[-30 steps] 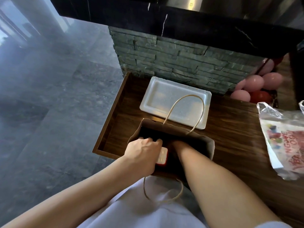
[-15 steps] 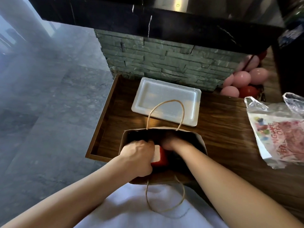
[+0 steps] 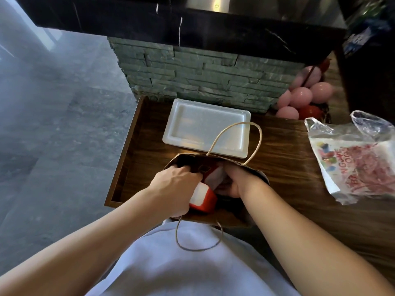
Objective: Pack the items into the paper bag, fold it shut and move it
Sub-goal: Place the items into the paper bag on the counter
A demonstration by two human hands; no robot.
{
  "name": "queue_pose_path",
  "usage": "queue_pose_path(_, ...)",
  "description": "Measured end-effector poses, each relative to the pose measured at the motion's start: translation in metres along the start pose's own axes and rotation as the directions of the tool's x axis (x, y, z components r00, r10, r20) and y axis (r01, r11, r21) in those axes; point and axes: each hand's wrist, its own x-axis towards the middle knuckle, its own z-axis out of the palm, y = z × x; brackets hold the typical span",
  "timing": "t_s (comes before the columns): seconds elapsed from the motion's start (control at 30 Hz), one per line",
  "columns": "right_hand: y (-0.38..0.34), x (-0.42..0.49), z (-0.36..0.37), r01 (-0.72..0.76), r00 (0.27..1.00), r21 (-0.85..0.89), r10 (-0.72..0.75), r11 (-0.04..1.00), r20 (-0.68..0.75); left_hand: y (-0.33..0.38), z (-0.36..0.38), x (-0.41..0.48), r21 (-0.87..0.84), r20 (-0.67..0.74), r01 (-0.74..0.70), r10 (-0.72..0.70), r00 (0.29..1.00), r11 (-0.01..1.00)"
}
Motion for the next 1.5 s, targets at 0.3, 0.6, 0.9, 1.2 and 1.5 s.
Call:
queue_pose_path(0.3, -0.003, -0.003, -0.008, -0.115, 0.991, -0.104, 0.121, 0.988, 0.054, 0.008, 0.010, 0.002, -0.027, -0.020, 0.099, -0.099, 0.995, 0.995)
queue_pose_path(0.6, -0.004, 0.012, -0.008, -0.103, 0.987, -0.202, 0.125, 0.974, 0.098, 0.011, 0.035, 0.039, -0.010, 0.049, 0.211, -0.211, 0.976, 0.977)
queue_pose_path(0.9, -0.013, 0.022, 0.006, -0.077, 0.997, -0.261, 0.069, 0.962, -0.041, 0.002, 0.038, 0.068, -0.364, 0.256, 0.422, -0.346, 0.903, 0.830)
queue_pose_path(1.2, -0.014, 0.012, -0.008, -0.016, 0.999, -0.247, 0.008, 0.969, -0.033, -0.015, 0.016, 0.092, -0.705, 0.704, 0.597, -0.279, 0.653, -0.383)
queue_pose_path(1.5, -0.006, 0.030, 0.013, -0.027, 0.999, -0.028, 0.028, 0.999, 0.019, -0.004, 0.030, 0.109, -0.750, 0.661, 0.561, -0.433, 0.613, -0.351)
